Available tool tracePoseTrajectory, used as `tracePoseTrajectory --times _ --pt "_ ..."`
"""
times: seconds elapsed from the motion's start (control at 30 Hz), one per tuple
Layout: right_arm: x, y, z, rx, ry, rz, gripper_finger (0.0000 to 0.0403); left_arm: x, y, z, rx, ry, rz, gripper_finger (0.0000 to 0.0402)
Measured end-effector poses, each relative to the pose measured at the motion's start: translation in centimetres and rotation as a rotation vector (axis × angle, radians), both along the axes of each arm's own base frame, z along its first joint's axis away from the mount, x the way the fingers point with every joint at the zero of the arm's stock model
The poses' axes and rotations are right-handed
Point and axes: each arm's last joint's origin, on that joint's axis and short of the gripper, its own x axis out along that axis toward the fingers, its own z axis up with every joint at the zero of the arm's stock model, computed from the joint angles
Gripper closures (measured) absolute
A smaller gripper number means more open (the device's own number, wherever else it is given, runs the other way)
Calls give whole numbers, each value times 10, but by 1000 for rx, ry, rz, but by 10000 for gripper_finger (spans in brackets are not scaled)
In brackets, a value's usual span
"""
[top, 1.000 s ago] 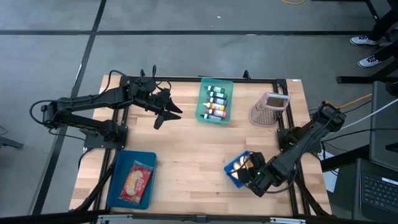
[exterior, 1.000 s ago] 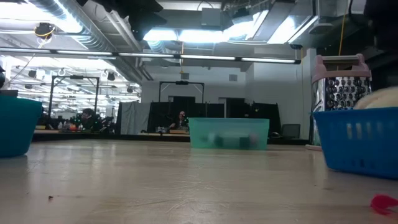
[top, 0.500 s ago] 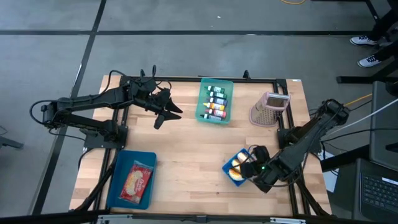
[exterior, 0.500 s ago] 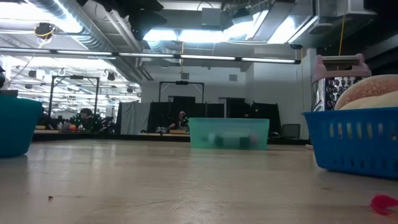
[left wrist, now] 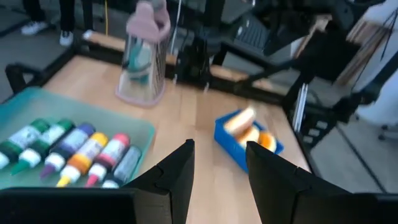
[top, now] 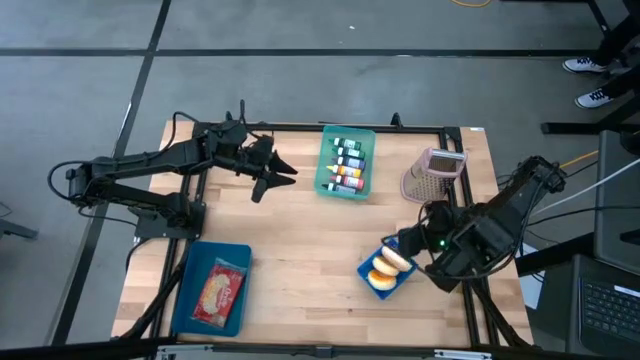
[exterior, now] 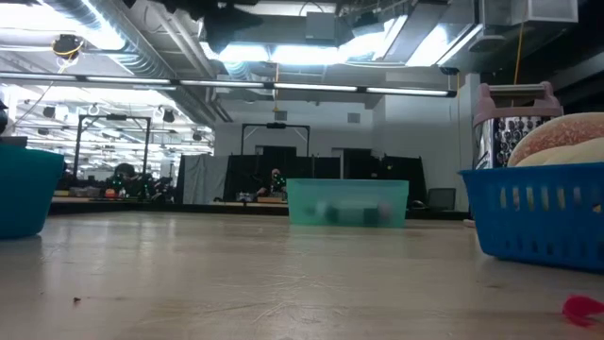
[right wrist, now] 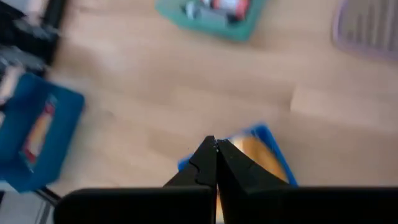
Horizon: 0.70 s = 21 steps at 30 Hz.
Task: Pick & Place Food Item
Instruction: Return to Home Position
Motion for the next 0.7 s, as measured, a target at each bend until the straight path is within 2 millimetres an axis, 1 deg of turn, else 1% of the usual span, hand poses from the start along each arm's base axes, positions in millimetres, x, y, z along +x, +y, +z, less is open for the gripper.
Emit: tracePoseTrajectory --times 0.1,0.2,0.3,0.4,0.53,0.6,0.7 --pt "3 -8 13 -70 -45 1 403 2 1 5 -17 -50 33 263" --pt "8 -15 24 -156 -89 38 403 1 4 5 -45 -42 127 263" --pt "14 -21 30 -259 -111 82 403 -2 5 8 -48 -50 223 263" --pt "21 -28 33 -352 -102 123 401 -9 4 25 -53 -190 261 263" --pt "26 -35 37 -442 -123 129 397 -29 0 59 -15 -459 320 263" --pt "25 -38 45 -498 -184 123 399 -43 -3 70 7 -535 364 263" --pt "16 -39 63 -549 -298 150 401 -69 -10 85 53 -589 408 264"
